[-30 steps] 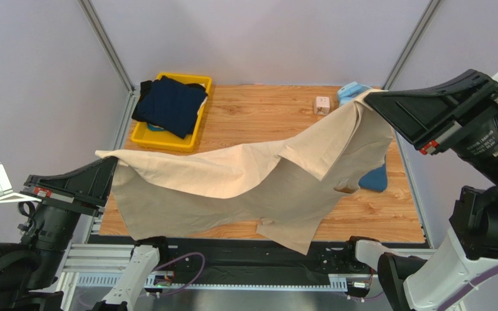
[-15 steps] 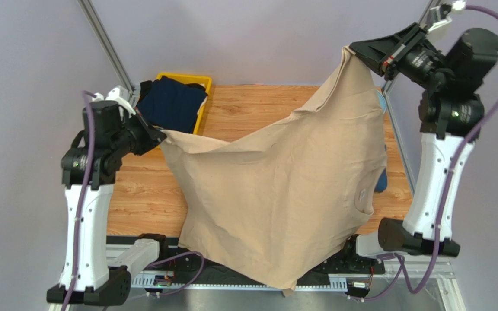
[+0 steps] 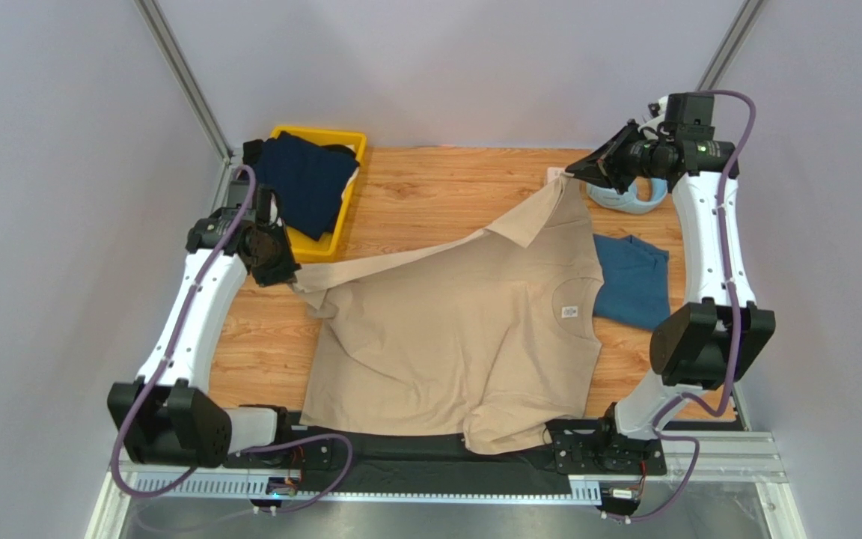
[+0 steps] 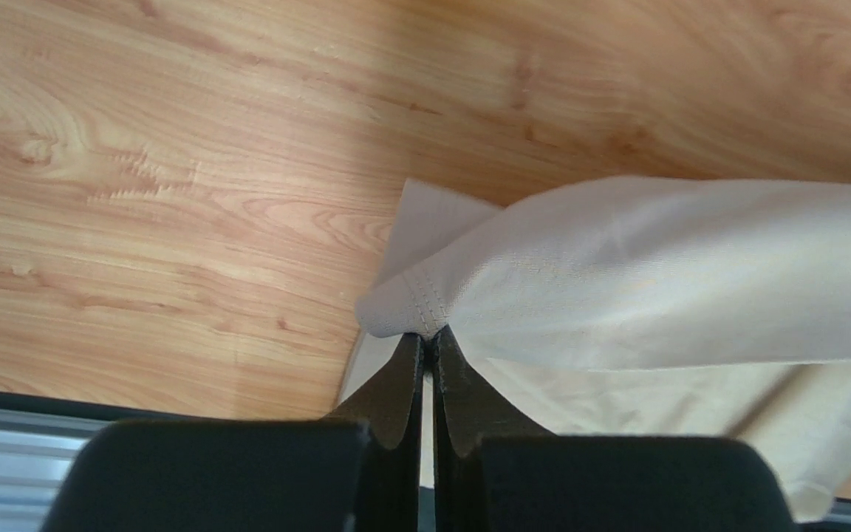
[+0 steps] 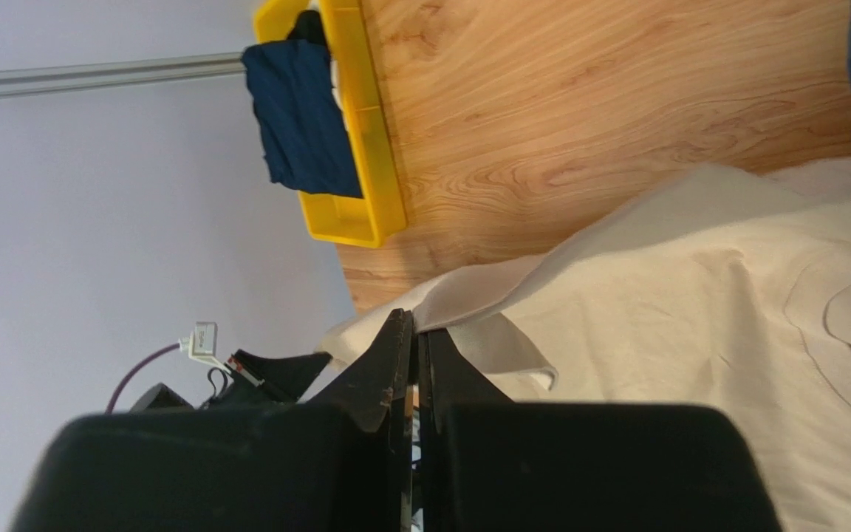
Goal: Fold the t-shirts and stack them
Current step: Flatten out the tshirt
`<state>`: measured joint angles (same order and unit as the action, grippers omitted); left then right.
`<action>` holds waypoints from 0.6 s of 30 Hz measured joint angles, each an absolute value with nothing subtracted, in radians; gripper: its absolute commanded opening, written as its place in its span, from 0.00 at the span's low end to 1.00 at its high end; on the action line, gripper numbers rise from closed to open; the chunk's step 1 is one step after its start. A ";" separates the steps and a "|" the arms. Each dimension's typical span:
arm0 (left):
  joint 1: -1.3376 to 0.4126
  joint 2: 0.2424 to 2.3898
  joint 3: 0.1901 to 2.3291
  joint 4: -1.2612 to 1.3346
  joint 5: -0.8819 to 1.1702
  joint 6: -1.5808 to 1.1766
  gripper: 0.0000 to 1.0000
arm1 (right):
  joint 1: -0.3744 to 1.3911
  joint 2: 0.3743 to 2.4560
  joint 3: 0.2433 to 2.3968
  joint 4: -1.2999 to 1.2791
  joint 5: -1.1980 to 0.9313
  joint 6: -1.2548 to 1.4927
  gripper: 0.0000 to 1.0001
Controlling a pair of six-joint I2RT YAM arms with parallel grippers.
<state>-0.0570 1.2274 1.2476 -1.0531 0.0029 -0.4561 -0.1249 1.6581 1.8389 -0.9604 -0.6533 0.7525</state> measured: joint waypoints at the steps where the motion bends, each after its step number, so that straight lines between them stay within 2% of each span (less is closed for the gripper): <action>1: -0.057 1.261 1.237 -1.040 -0.010 -0.442 0.00 | -0.121 1.673 1.842 -0.967 -0.647 0.739 0.00; 8: -0.057 1.434 1.230 -0.928 -0.037 -0.370 0.00 | -0.092 1.784 1.888 -1.013 -0.635 0.680 0.00; 18: -0.057 1.736 1.251 -0.847 -0.016 -0.369 0.00 | -0.092 1.789 1.905 -1.062 -0.648 0.646 0.00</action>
